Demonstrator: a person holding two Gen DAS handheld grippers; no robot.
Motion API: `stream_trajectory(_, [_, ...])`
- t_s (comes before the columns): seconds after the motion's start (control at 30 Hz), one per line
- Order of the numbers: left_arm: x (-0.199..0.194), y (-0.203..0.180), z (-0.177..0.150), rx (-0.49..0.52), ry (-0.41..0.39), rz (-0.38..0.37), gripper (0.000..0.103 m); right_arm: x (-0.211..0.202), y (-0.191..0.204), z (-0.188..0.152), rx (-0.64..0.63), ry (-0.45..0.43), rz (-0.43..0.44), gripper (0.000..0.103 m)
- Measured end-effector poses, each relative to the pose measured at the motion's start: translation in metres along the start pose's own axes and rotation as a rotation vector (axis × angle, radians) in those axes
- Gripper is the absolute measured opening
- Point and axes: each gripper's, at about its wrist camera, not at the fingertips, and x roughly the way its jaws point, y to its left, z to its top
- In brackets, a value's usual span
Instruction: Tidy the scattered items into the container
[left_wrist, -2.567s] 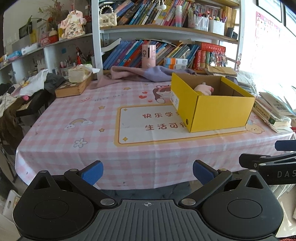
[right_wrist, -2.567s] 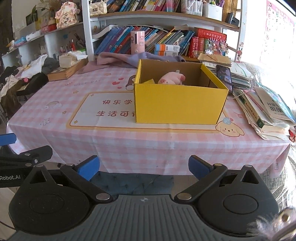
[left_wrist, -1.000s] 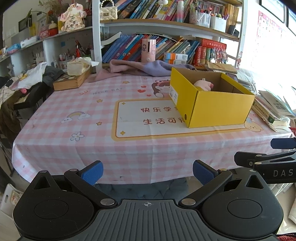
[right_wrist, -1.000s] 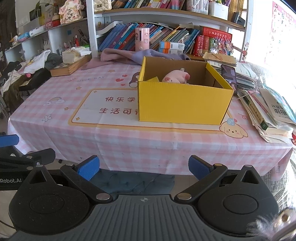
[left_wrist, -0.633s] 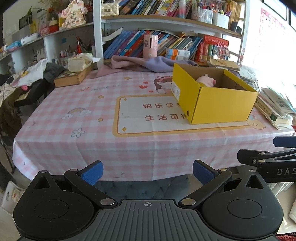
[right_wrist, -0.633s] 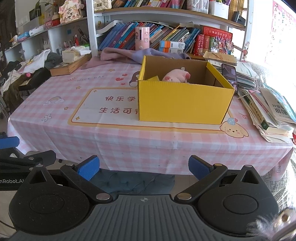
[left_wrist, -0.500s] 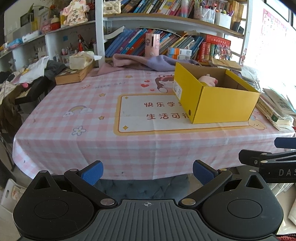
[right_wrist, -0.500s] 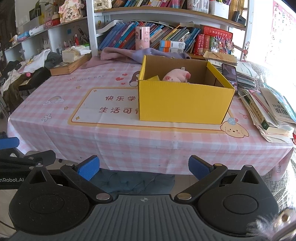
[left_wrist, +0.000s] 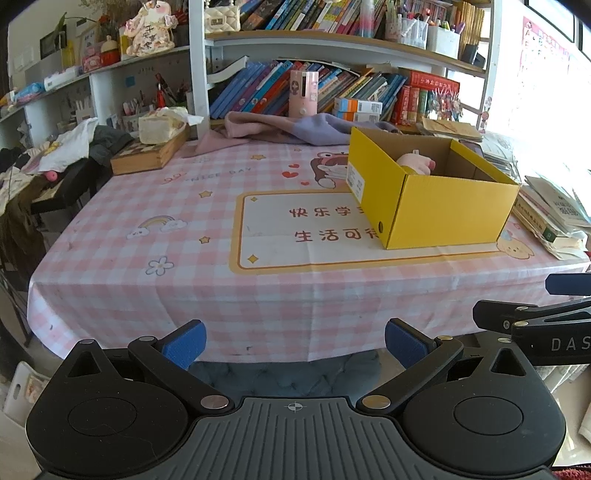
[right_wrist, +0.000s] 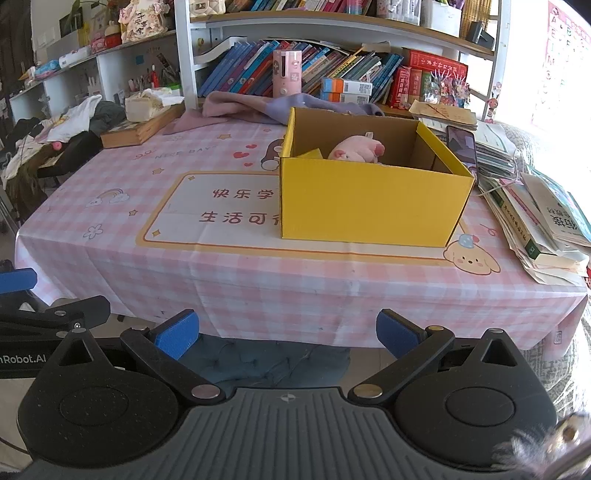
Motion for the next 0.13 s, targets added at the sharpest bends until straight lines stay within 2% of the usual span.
stream_trajectory(0.13, [0.0005, -0.0001, 0.0001, 0.002, 0.004, -0.003, 0.103, 0.0005, 0.0005, 0.0004, 0.0, 0.002, 0.0, 0.103])
